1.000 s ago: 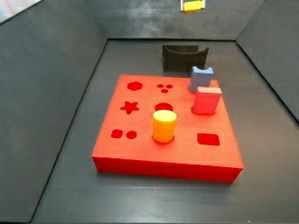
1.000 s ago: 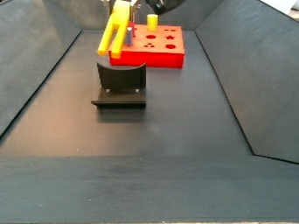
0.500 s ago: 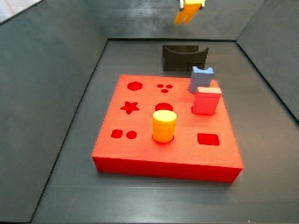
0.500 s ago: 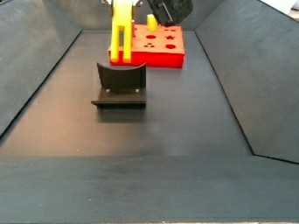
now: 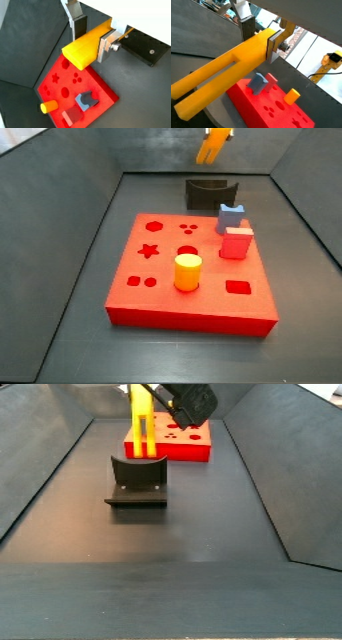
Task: Pick up the square-circle object. Move up. Place the square-circle object on the fixture. Regrasp the square-circle object. Move to above the board. Insert the square-circle object.
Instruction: Place the square-circle object on the fixture.
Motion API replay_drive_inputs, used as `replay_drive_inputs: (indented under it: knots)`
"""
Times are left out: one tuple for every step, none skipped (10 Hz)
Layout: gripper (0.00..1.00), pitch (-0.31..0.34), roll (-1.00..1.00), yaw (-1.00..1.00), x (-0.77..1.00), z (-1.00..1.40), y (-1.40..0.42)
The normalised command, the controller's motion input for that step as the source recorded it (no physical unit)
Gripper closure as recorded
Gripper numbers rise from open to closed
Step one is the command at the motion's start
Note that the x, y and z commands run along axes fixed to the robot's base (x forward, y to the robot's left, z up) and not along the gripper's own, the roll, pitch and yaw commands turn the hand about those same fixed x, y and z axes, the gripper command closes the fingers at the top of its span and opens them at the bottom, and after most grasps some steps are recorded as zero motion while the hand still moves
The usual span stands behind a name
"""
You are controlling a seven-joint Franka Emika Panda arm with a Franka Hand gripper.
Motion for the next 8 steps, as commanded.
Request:
replay_drive_inputs:
  knots:
    - [1.0, 0.053, -0.18, -0.32, 0.07, -0.01, 0.04]
    - [1.0, 0.009, -0.15, -0.29, 0.07, -0.01, 0.05]
    - [1.0, -0.027, -0.12, -0.24, 0.07, -0.01, 0.05]
    - [1.0, -0.054, -0.16, -0.21, 0.1, -1.0, 0.13]
    - [1.0, -0.067, -0.16, -0.17, 0.11, -1.0, 0.13]
    - [1.0, -0.082, -0.16, -0.14, 0.12, -1.0, 0.12]
    - [1.0, -0.099, -0.14, -0.09, 0.13, -1.0, 0.11]
    - [1.0, -0.109, -0.12, -0.05, 0.13, -1.0, 0.11]
